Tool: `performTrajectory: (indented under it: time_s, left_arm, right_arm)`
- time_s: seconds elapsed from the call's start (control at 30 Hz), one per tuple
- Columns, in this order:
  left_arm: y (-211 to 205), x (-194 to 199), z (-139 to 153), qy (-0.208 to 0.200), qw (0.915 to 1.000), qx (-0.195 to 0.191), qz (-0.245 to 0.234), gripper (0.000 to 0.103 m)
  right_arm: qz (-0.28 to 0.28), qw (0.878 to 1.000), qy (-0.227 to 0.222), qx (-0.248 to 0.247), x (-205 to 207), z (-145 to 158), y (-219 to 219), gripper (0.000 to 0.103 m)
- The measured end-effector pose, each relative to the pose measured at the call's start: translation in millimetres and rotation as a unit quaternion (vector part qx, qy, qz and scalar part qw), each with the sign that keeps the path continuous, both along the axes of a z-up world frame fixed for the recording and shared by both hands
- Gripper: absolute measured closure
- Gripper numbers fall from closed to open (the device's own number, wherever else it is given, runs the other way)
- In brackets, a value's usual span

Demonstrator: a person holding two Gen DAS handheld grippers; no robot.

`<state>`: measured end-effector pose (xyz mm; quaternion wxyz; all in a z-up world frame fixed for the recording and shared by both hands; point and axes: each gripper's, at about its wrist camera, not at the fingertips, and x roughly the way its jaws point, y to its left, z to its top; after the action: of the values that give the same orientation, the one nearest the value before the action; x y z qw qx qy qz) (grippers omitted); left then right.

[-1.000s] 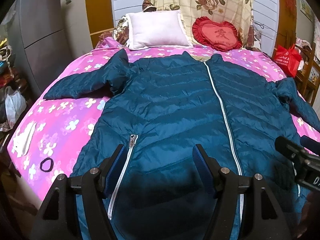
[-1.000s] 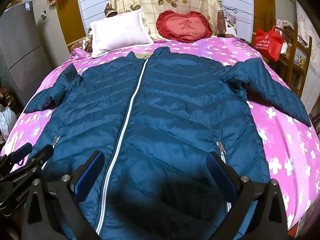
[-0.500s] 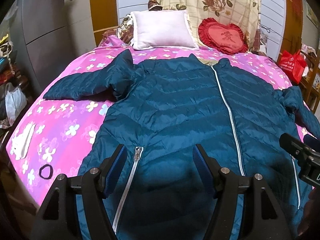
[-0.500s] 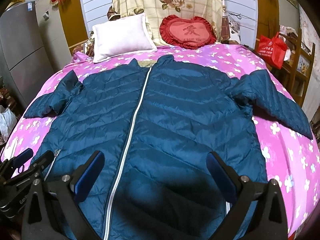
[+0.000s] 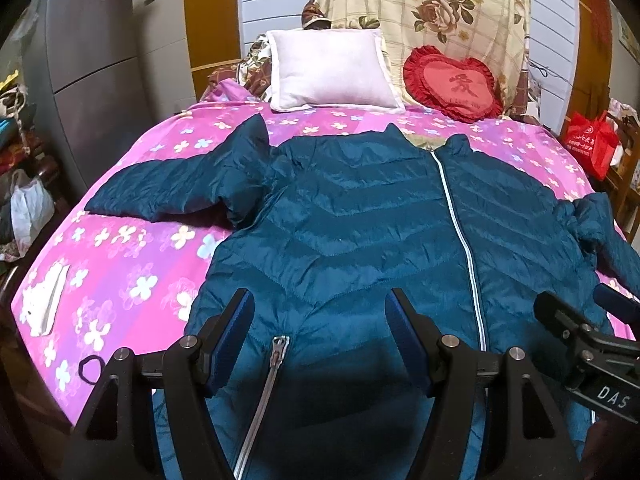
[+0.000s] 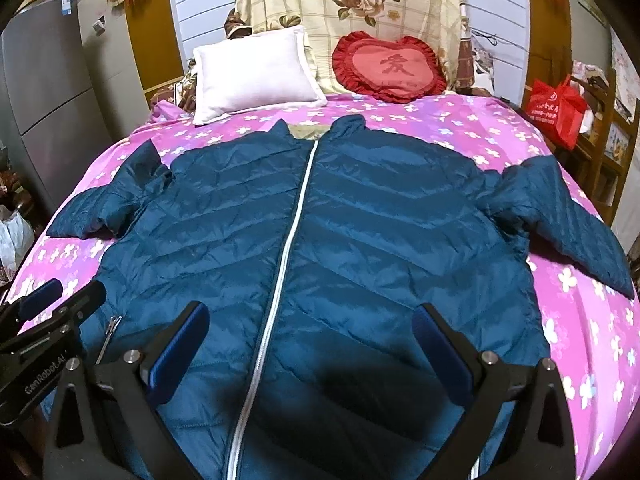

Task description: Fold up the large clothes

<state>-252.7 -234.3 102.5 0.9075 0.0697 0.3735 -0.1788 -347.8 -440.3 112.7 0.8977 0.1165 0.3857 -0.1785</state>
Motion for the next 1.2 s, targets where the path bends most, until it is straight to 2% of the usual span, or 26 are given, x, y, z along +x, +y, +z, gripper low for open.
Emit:
performTrajectory:
  time_s: [0.53,0.97,1.2]
  left_arm:
    - [-7,32,-19,0.028,0.9996,-0.002,0.008,0.069]
    - [-14,52,-29,0.029,0.9995,0.013,0.009,0.069]
    - [-16,70,-23,0.021,0.9997,0.004,0.011,0.069]
  right_arm:
    - [-0.017,1.000,0.010,0.005,32,-14,-19,0.000]
    - [-0.022,0.999,0.024,0.011,50,-31,-30,0.000]
    - [-0.018,1.000,0.012,0.012,69,-31,-27,0.000]
